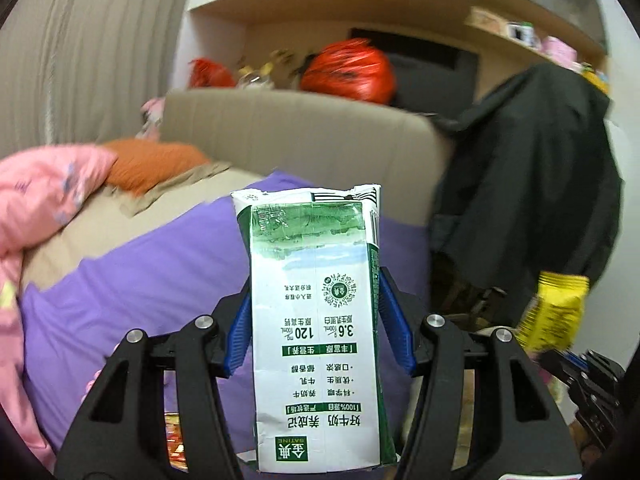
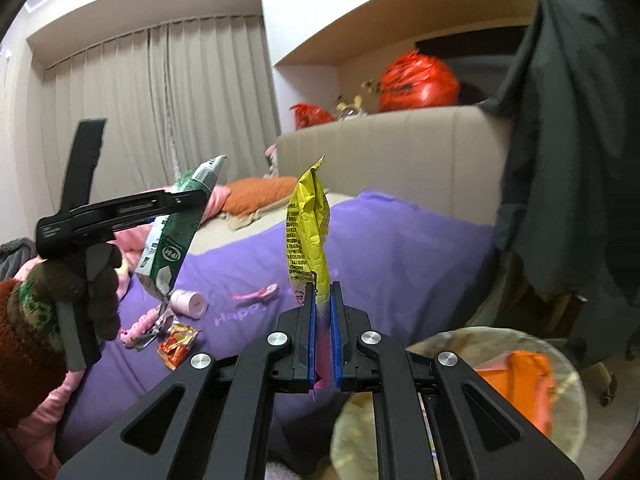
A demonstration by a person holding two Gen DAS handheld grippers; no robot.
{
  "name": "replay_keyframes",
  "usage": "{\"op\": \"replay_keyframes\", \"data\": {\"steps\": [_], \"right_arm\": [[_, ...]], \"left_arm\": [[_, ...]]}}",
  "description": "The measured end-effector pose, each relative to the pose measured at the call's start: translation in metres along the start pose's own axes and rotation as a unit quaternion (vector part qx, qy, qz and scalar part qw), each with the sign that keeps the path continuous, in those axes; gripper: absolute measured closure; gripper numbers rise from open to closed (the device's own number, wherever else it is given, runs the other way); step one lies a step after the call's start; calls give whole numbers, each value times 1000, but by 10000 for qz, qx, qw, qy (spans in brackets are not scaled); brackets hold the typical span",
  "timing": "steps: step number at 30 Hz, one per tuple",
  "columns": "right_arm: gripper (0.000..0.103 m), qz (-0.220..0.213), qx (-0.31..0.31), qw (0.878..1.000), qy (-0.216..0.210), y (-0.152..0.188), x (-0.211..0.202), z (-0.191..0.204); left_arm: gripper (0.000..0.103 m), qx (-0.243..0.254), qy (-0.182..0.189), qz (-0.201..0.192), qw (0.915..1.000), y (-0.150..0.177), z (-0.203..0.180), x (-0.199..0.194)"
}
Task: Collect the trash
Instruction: 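Carry the green milk pack and yellow pack into the trash bin and release both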
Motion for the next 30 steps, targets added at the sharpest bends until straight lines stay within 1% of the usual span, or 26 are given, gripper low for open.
{"op": "replay_keyframes", "data": {"steps": [5, 6, 9, 12, 15, 19, 22, 23, 26, 27, 30], "right_arm": [[95, -258, 214, 9988, 351, 7, -44, -39], [95, -285, 237, 9985, 412, 9, -50, -45], [95, -381, 314, 9965, 672, 16, -75, -69], [95, -399, 370, 9938, 966, 26, -95, -92], [95, -378, 521, 9910, 1176, 37, -110, -114], [95, -313, 856, 9887, 1189, 49, -117, -144], [95, -253, 992, 9877, 1179, 52, -114, -158], [95, -232, 1008, 9877, 1172, 51, -110, -160], [95, -67, 1042, 9879, 1150, 54, -94, -169], [95, 1, 1063, 9878, 1138, 56, -87, -171], [95, 212, 1194, 9871, 1048, 65, -66, -177]], "left_arm": [[49, 317, 600, -40, 9977, -2, -73, -11], [49, 348, 669, -51, 9971, 0, -87, -10], [49, 476, 1043, -78, 9934, 4, -128, -4], [49, 526, 1499, -80, 9873, 15, -168, 0], [49, 545, 1925, 62, 9798, 30, -205, 13], [49, 533, 2224, 291, 9731, 49, -234, 44], [49, 367, 2489, 471, 9667, 61, -250, 70], [49, 324, 2582, 475, 9644, 65, -254, 79], [49, 277, 2695, 481, 9614, 75, -262, 105], [49, 252, 2715, 559, 9605, 78, -265, 114], [49, 133, 2686, 1004, 9579, 94, -261, 141]]}}
Point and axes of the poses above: each gripper's, at about its wrist camera, not at the fingertips, and x roughly the way its jaws point, z to its left, y to its underside, the point moved 6 cm from there along x, roughly the way its jaws point, and after that the axes turned 9 degrees about z, right-handed, at the moved point
